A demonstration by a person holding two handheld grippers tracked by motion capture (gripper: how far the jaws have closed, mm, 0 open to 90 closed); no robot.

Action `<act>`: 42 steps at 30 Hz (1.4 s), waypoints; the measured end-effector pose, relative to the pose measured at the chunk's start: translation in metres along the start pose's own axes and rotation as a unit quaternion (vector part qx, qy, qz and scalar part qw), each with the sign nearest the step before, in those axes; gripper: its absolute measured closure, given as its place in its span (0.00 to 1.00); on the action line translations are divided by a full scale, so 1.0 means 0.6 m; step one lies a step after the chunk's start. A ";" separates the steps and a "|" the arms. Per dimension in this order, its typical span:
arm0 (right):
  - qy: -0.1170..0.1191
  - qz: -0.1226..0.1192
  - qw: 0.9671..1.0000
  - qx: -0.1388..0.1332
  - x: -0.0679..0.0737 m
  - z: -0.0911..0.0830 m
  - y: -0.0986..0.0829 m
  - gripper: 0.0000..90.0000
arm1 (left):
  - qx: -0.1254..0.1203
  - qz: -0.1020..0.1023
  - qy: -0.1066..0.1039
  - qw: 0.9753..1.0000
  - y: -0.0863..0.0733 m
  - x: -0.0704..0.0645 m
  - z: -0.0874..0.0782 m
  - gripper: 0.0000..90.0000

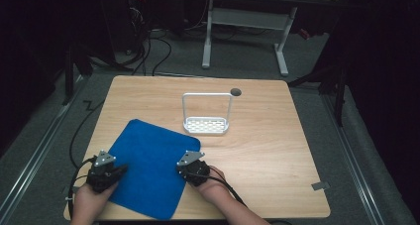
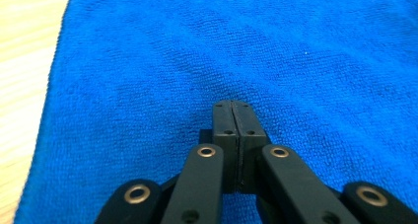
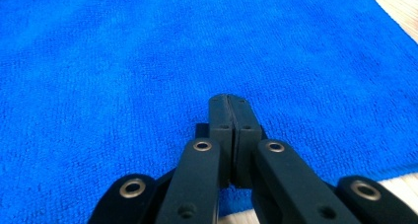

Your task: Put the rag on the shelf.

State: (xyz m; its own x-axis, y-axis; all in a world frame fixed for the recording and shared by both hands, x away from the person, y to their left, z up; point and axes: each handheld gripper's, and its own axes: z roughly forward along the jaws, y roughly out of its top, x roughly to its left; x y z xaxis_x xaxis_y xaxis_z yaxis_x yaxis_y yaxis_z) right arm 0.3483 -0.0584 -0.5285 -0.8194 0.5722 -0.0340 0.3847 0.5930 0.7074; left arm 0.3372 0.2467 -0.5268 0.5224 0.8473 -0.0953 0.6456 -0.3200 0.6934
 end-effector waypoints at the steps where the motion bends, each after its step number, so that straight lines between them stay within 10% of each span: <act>1: 0.000 -0.001 1.000 0.002 -0.001 -0.004 -0.003 1.00 | 0.000 0.001 -0.005 1.000 0.000 -0.003 0.001 1.00; 16: -0.014 0.020 1.000 -0.006 -0.023 -0.084 -0.086 1.00 | 0.016 0.057 -0.094 0.994 0.010 -0.087 0.020 1.00; 28: -0.042 0.046 0.998 0.000 -0.058 -0.147 -0.146 1.00 | 0.027 0.105 -0.171 0.979 0.021 -0.180 0.043 0.98; 31: -0.057 0.059 0.997 0.001 -0.074 -0.169 -0.169 0.99 | 0.020 0.126 -0.206 0.970 0.022 -0.213 0.055 0.96; 36: -0.059 0.087 0.994 -0.002 -0.083 -0.183 -0.180 0.95 | 0.007 0.117 -0.202 0.972 0.028 -0.215 0.054 0.87; 39: -0.062 0.075 0.995 -0.012 -0.072 -0.185 -0.171 0.93 | -0.021 0.088 -0.157 0.983 0.028 -0.174 0.038 0.82; 42: -0.063 0.060 0.996 0.005 -0.066 -0.178 -0.170 0.92 | -0.022 0.064 -0.137 0.988 0.024 -0.150 0.035 0.81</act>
State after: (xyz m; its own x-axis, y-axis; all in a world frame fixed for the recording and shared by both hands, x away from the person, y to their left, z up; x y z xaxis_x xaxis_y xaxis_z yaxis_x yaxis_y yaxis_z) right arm 0.2957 -0.2021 -0.5240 -0.7081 0.7051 -0.0378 0.4813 0.5212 0.7048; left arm 0.3110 0.1568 -0.5230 0.7337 0.6521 -0.1910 0.5425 -0.3929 0.7425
